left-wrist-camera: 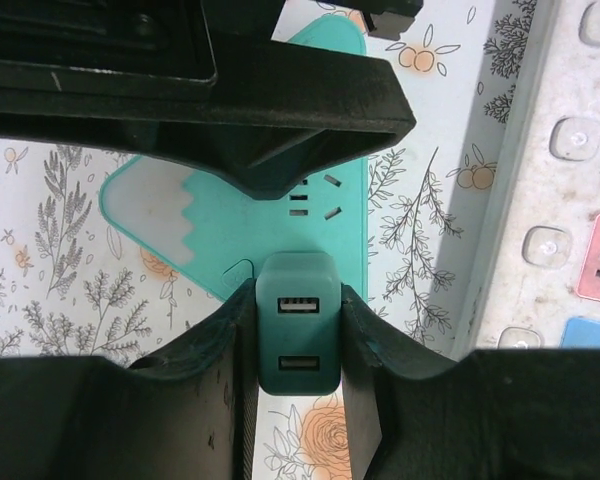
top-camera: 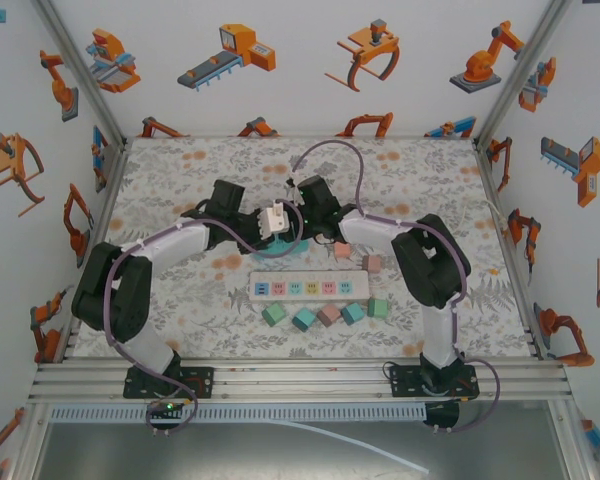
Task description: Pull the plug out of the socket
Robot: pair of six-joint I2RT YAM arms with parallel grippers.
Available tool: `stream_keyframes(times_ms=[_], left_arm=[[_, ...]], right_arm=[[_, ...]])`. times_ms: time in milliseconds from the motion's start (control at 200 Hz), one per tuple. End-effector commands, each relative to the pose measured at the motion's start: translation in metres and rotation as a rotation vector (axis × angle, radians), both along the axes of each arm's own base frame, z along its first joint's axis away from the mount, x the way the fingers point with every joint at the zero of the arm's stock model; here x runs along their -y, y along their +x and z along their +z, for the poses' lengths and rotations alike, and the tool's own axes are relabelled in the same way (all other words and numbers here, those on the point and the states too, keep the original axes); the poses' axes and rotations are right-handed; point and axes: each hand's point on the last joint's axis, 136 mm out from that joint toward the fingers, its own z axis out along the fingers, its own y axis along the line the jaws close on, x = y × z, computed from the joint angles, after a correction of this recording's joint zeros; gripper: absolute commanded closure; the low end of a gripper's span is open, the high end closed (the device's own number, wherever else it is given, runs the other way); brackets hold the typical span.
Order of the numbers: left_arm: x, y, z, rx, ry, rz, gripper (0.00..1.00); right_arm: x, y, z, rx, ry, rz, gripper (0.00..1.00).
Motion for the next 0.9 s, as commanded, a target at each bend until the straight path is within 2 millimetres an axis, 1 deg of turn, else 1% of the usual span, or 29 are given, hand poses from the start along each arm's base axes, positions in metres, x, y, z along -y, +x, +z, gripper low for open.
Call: stream_keyframes(times_ms=[0,55,75,100,170,310,426,501,576,631,716,766,806,866,896], left_arm=[[0.013,-0.013,0.034,0.130,0.054,-0.129,1.00],[0.005,-0.018,0.012,0.158,0.210,-0.164,1.00],[0.004,-0.020,0.008,0.169,0.238,-0.175,1.00],[0.005,-0.023,0.007,0.177,0.242,-0.183,1.00],[0.011,-0.024,0.017,0.184,0.203,-0.175,1.00],[0.009,-0.015,0.032,0.202,0.174,-0.134,1.00],[0.012,-0.018,0.044,0.205,0.112,-0.126,1.00],[0.015,-0.022,0.060,0.210,0.057,-0.118,1.00],[0.018,-0.025,0.081,0.227,-0.001,-0.103,1.00],[0.018,-0.026,0.098,0.241,-0.047,-0.078,1.00],[0.017,-0.026,0.127,0.237,-0.168,0.006,1.00],[0.017,-0.028,0.148,0.223,-0.259,0.069,1.00],[0.015,-0.028,0.166,0.199,-0.344,0.137,1.00],[0.008,-0.025,0.191,0.163,-0.457,0.258,1.00],[0.003,-0.023,0.201,0.136,-0.502,0.327,0.98]], right_arm=[[0.083,-0.030,-0.112,-0.170,-0.425,-0.071,0.49],[0.083,-0.030,-0.111,-0.171,-0.425,-0.072,0.49],[0.083,-0.030,-0.111,-0.170,-0.426,-0.073,0.49],[0.083,-0.030,-0.112,-0.171,-0.427,-0.073,0.49],[0.083,-0.029,-0.112,-0.170,-0.430,-0.074,0.49],[0.083,-0.029,-0.112,-0.173,-0.433,-0.071,0.49],[0.081,-0.030,-0.112,-0.177,-0.422,-0.064,0.48],[0.073,-0.032,-0.109,-0.189,-0.382,-0.047,0.46],[0.068,-0.029,-0.103,-0.184,-0.350,-0.049,0.44],[0.065,-0.026,-0.095,-0.173,-0.336,-0.054,0.42],[0.055,-0.022,-0.072,-0.147,-0.278,-0.049,0.39],[0.047,-0.021,-0.052,-0.132,-0.223,-0.035,0.38],[0.039,-0.020,-0.032,-0.117,-0.165,-0.025,0.37],[0.031,-0.018,-0.002,-0.093,-0.076,-0.027,0.36],[0.029,-0.017,0.014,-0.074,-0.034,-0.031,0.35]])
